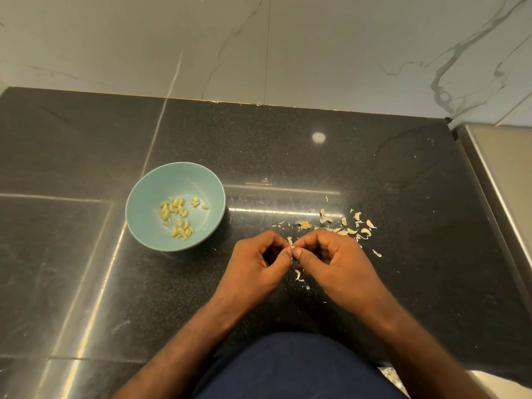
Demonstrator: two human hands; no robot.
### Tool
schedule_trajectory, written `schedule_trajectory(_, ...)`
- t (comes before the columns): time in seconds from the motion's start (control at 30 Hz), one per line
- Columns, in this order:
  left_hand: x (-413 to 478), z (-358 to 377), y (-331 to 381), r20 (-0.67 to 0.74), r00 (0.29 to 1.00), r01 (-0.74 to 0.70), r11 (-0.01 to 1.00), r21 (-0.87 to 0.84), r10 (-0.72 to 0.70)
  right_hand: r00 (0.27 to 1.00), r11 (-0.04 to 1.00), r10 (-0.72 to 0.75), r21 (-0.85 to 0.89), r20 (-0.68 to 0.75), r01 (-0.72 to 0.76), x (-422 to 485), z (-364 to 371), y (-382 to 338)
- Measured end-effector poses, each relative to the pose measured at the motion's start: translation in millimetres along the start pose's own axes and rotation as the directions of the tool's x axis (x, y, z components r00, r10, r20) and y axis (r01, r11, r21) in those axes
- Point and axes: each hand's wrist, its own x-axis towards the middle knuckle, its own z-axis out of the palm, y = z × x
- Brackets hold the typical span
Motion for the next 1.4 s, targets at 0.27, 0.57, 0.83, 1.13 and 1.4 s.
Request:
schedule_trajectory(0.27,-0.3,-2.2,0.1,0.077,0.997,-0.035,0.998,0.049,0.031,0.999,0.996,0.039,0.075,0.007,-0.04,1.1,-2.6,4.3)
schedule_trajectory(0.57,0.8,-4.5,5.1,0.042,0.999,-0.014,0.998,-0.054,0.016,0.992,0.991,-0.13,0.043,-0.004,0.13,-3.5,-2.2,2.9)
schedule_trajectory(0.83,2.1,-9.6,7.9,0.202,0.965,0.229,0.915,-0.331,-0.168,0.913,0.885,-0.396,-0.226,0.095,0.408,2.1,-9.8,8.6)
schedule_trajectory(1.13,0.7,-4.2,1.3,0.048,0.999,-0.025,1.0,-0.019,0.025,0.989,0.949,0.123,0.282,0.079,-0.14,-0.4,14.0,4.4)
schedule_trajectory(1.4,2.0,-2.4,-4.6,-0.023,0.999,-0.039,0.999,-0.036,0.038,0.94,0.852,0.254,0.408,0.227,-0.328,6.5,13.2,-1.6)
